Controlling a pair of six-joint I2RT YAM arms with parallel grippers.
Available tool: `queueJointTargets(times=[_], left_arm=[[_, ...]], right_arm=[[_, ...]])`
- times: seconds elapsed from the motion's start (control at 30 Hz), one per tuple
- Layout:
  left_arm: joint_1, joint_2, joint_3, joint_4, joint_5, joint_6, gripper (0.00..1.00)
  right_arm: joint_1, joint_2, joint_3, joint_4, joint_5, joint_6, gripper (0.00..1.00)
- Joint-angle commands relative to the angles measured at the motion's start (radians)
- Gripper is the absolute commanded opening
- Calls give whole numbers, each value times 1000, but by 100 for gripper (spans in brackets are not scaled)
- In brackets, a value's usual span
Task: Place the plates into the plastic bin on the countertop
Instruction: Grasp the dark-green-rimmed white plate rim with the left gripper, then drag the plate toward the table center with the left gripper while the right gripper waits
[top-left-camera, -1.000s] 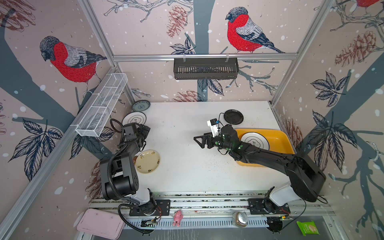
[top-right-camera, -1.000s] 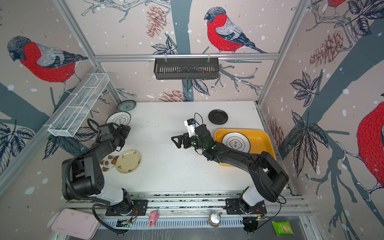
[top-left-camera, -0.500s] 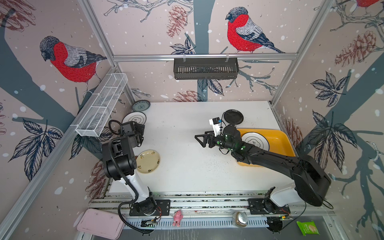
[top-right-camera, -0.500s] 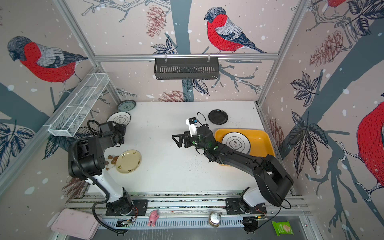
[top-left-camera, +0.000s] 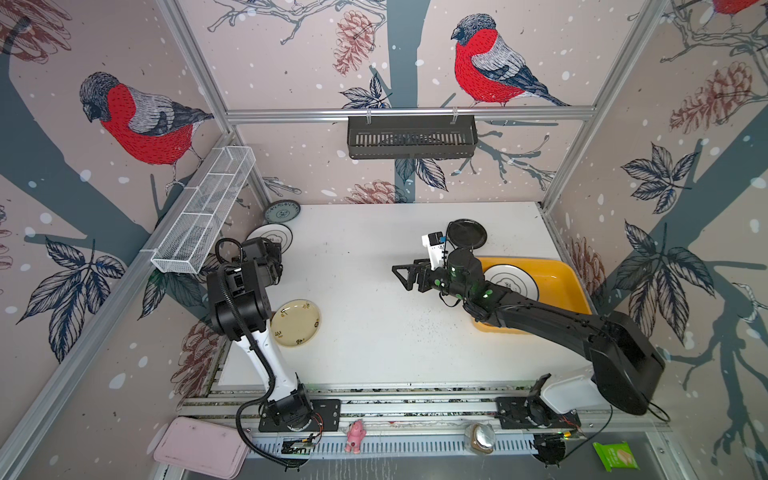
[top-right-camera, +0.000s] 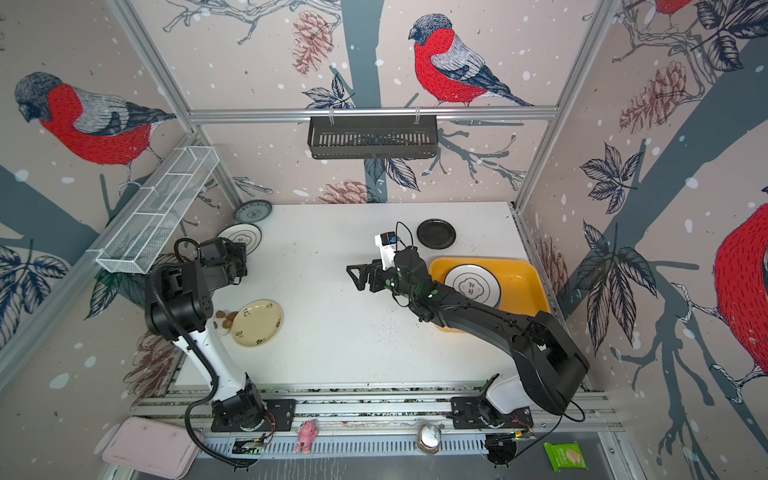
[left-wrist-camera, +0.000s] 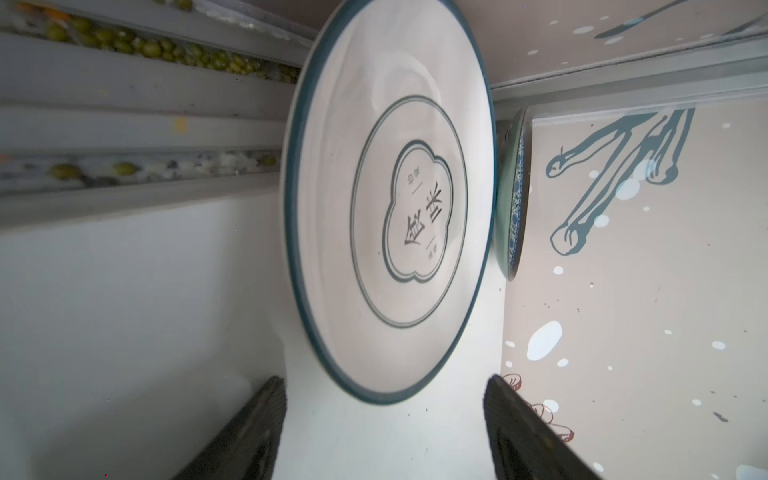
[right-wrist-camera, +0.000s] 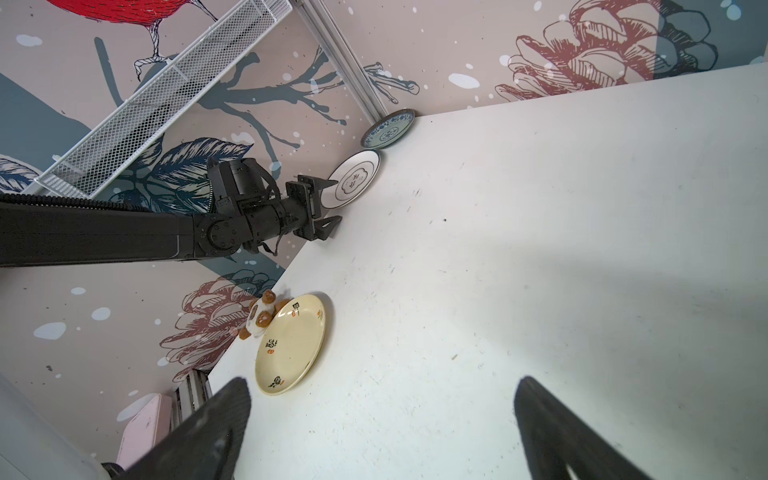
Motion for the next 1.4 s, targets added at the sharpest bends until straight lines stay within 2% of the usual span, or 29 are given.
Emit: queueJointTargets(times=[0.0,0.63,1.03,1.2,1.37], left_arm=[[5,30,4,-63,-29,-53,69],[10,101,46,-123,-6,-124,11],[10,65,-34,-66,16,-168,0],[8,35,-71,-49,47,-173,0],[7,-38,-173,2,35,-200,0]], right_arm=[[-1,12,26,-15,21,6,100],[-63,-37,17,-76,73,7,100],[-76,-78,-14,-70,83,21,100],[-76,-100,-41,-55,91,33,100],[-76,-126,-72,-47,104,49,100]])
